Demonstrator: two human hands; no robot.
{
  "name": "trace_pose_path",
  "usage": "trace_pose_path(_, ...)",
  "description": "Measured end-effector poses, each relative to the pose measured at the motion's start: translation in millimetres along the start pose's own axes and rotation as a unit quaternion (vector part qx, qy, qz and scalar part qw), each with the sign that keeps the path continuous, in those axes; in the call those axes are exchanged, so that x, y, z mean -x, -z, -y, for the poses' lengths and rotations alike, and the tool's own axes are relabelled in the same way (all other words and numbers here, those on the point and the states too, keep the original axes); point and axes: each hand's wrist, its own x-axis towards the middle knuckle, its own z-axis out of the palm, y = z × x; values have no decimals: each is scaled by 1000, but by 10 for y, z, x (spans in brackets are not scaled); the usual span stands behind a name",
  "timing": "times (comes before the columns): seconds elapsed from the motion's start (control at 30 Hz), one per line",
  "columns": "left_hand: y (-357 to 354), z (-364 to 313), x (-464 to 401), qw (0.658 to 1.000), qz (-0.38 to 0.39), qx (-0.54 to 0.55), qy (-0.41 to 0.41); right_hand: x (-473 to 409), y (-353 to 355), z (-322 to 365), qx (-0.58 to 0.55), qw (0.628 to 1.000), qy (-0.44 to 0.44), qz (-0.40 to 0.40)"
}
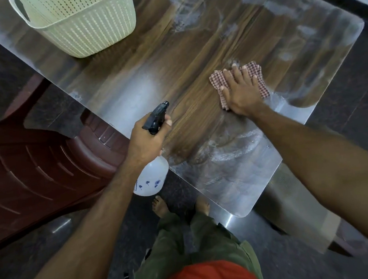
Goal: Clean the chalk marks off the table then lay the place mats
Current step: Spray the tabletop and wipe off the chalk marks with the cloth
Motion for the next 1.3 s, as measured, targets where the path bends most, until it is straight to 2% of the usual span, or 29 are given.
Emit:
trace_pose_path(0.17,-142,178,174,999,29,-27,3,-56,34,-94,-14,999,11,27)
trace_pose_path(0.47,-380,371,459,995,82,-49,2,116,47,-219,-7,1000,19,20)
trace_pose_path(0.63,-400,480,630,982,155,-110,-19,196,103,-288,-9,999,25,39)
trace_pose_path(0.73,-350,581,701,974,172,-144,-23,235,128,-305,-10,998,25,54)
trace_pose_path(1.03,-127,688,839,973,176,-148,-29,477,77,-354,-2,998,-10,57)
trace_pose_path(1.2,107,786,816,986,83,-143,14,570,35,-331,6,998,-27,56)
trace_pose_path(1.3,267,858,792,985,75,-153,34,604,17,-304,2,998,-37,54)
